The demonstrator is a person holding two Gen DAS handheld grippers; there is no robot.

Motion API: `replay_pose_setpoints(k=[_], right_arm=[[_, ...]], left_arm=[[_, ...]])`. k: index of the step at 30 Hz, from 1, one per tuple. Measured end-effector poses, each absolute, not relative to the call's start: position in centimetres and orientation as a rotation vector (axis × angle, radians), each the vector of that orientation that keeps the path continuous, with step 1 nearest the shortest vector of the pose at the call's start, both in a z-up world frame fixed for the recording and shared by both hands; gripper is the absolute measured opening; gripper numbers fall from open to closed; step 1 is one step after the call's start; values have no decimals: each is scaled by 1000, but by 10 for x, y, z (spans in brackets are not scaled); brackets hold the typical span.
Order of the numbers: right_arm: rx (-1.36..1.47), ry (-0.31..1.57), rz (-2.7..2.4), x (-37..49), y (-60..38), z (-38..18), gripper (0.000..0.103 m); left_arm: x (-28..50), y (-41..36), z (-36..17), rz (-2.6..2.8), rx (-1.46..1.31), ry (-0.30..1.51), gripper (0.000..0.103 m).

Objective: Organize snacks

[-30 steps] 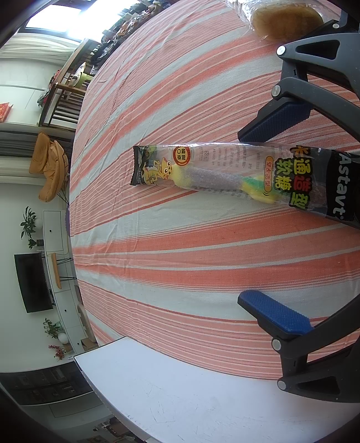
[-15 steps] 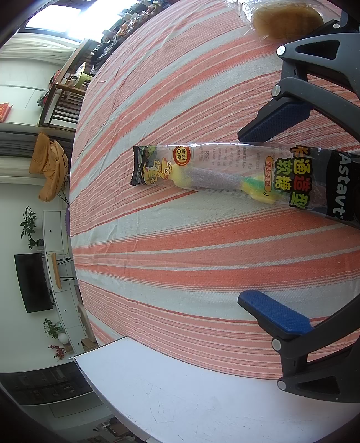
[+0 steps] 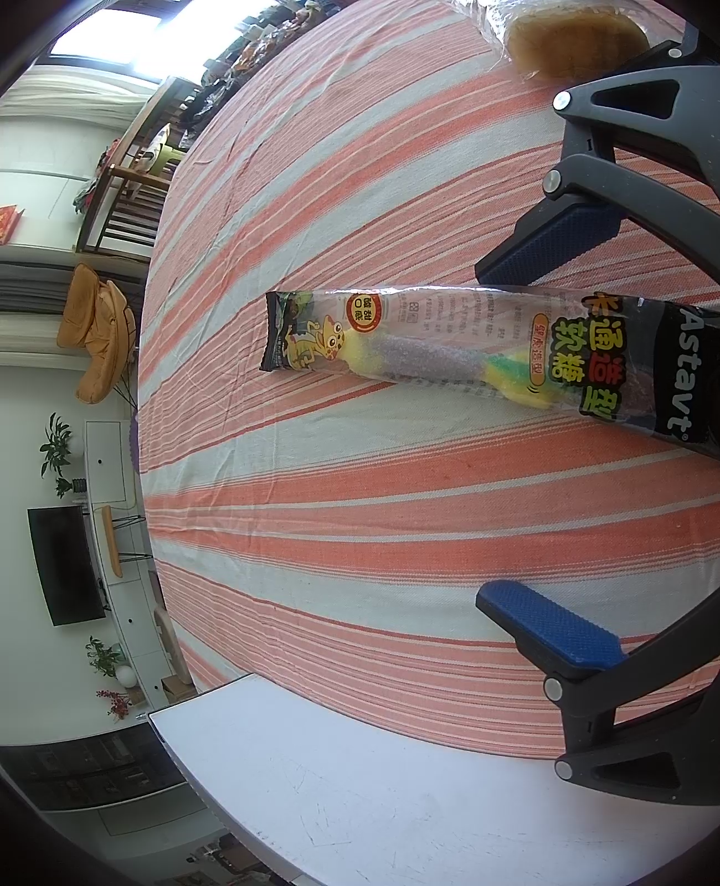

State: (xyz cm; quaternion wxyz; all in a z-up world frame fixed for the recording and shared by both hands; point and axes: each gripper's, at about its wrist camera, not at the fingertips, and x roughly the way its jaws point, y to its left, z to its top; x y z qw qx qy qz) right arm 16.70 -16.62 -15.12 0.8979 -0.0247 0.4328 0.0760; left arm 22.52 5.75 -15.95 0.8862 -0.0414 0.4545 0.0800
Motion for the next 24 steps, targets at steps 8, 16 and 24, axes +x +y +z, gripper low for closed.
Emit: replay_pose_setpoints(k=[8,16,24], right_arm=[[-64,1037,186,173,-165,-147,92],[173,1047,238,163,-205,-130,72],[342,964,246,123,-236,-121,72]], left_arm=[[232,50,-157,112,-71,1065,96],[191,56,-135,1,-202,1014,16],[107,64,-79,-185,-429,879,16]])
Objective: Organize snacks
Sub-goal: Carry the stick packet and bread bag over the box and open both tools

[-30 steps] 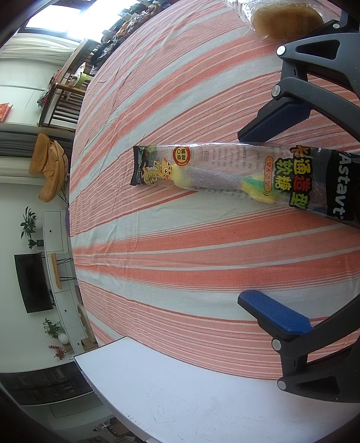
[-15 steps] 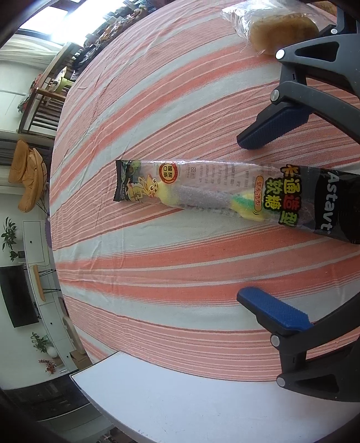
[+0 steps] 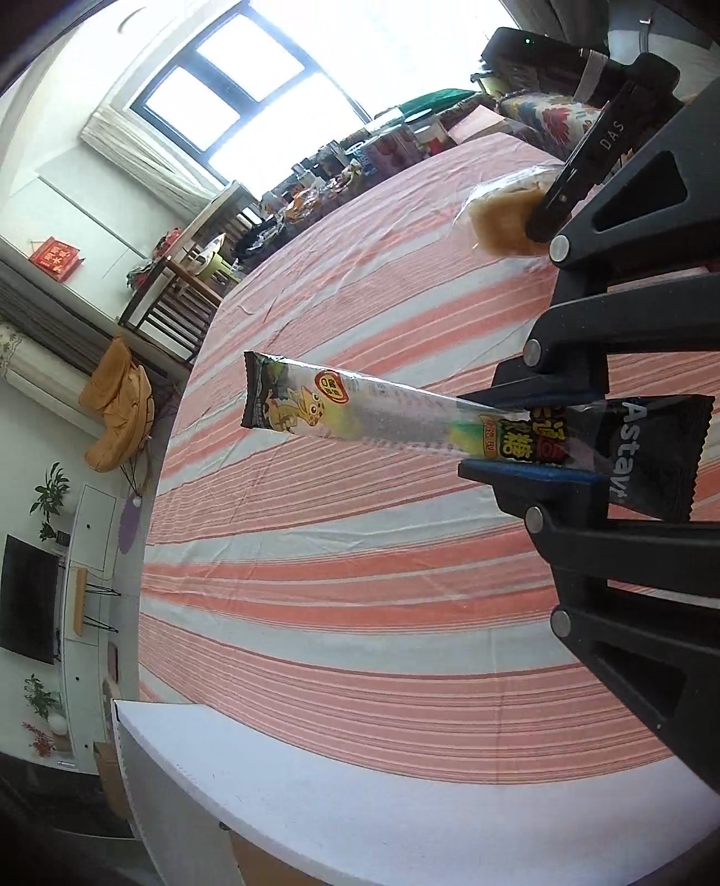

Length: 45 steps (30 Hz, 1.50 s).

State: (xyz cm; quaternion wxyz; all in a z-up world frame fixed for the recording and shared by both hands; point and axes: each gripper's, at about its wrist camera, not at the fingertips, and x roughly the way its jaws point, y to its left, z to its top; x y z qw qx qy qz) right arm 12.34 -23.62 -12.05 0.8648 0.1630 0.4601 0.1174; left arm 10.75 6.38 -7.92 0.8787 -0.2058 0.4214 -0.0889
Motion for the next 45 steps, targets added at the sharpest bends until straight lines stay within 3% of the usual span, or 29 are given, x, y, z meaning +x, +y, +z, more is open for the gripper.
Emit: replay_pose_setpoints(k=[6,12,19,24,25,27,29,31,34,37,40,45], right_arm=[[357,888,342,112,-211,-70,72],[230,791,595,92,-112,13,72],[80,842,909,76,52,35,72],[-59,856,974,77,143,7,73],[-92,863,980,76,155,-4,75],[-153,918,966,80,173,-26,75],[-157,993,950,86,174,-43,75],[-114,1000,964,90,160,-47,76],[-119,941,962,88,149,-35,77],[-172,913,974,84,156,-25,80],[-114,1022,1066,89,171,-32,80],[-50,920,1048,83,155,-19,82]], left_arm=[[51,106,-3,-261,-572,735,16],[-31,195,52,-100,-520,593,16],[-66,309,9,298,-465,665,16],[-64,329,-49,429,-451,743,16],[-63,330,-57,448,-447,758,21],[-60,330,-73,470,-431,788,40],[-61,326,-76,492,-408,774,78],[-64,318,-70,523,-360,731,91],[-64,306,-58,553,-281,694,99],[-63,297,-46,570,-251,683,100],[-66,292,-34,595,-232,669,100],[-86,280,-14,641,-173,617,103]])
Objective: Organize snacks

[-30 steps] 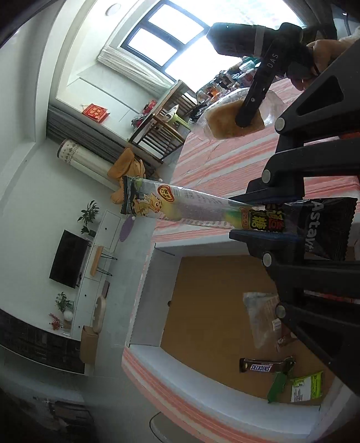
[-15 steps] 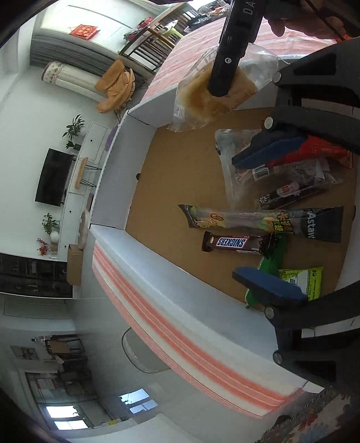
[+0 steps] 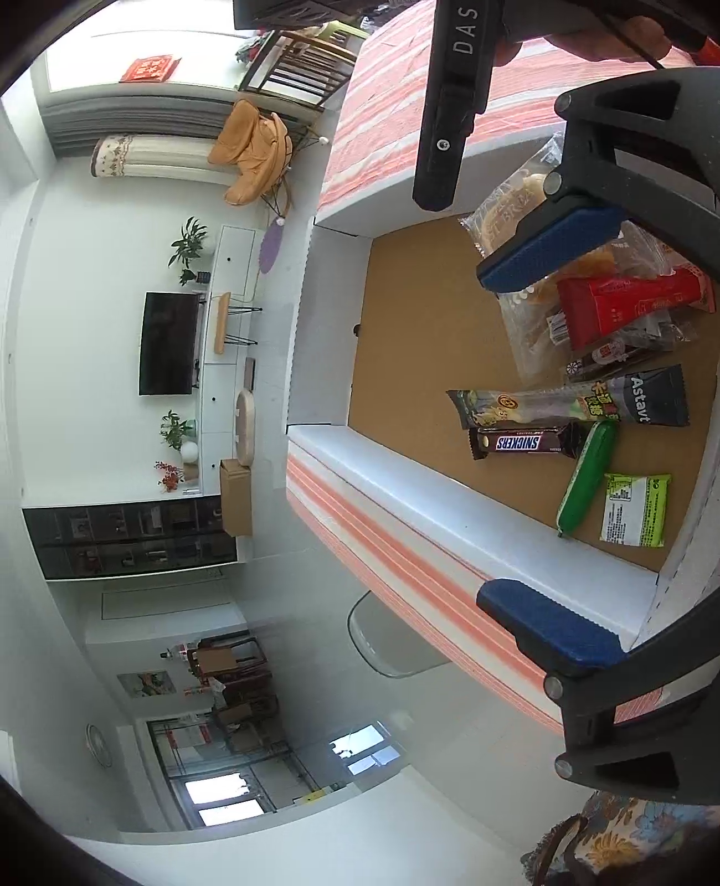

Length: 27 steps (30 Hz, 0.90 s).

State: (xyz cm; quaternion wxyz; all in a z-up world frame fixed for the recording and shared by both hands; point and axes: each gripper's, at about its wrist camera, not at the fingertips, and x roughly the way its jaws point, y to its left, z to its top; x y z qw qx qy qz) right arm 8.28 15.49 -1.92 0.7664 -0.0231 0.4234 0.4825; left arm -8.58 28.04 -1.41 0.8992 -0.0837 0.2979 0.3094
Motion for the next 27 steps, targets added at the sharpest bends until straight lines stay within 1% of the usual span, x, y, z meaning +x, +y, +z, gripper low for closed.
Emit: replay_pose_setpoints(k=[3,8,13,17,21,27], right_arm=[[-35,885,1024,76,150,-6,82],[-120,867,932,62,138,2,82],[-135,884,867,47,120,2,82],[-166,867,830,26,111,5,82],[-171,869,805,15,107,5,82],[-204,849,785,10,109,6,82]], left_arm=[[-90,283,-11,620,-247,618,103],[-103,285,-13,622,-365,602,103],[-96,276,-15,682,-284,686,103],[-99,262,-10,711,-193,669,103],[-105,255,-8,673,-203,665,103],[-107,240,-5,701,-114,715,103]])
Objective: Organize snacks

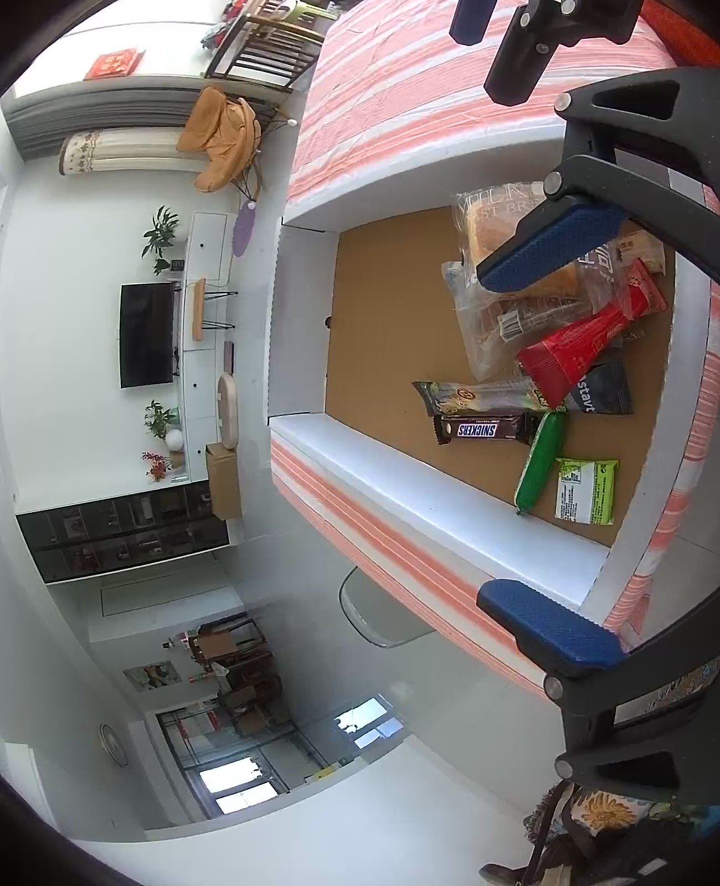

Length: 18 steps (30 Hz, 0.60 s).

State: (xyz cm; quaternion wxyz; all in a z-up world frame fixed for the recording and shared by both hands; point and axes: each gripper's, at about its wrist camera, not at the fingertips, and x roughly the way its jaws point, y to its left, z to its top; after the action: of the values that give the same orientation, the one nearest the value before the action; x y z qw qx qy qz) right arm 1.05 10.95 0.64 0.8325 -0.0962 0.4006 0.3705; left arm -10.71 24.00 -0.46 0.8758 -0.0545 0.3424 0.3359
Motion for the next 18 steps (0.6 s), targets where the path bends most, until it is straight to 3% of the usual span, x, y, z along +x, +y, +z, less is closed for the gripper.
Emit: replay_pose_setpoints(k=[18], right_arm=[[-275,821,794,-4,118,-1,82]], left_arm=[[-112,244,-12,687,-156,766,103]])
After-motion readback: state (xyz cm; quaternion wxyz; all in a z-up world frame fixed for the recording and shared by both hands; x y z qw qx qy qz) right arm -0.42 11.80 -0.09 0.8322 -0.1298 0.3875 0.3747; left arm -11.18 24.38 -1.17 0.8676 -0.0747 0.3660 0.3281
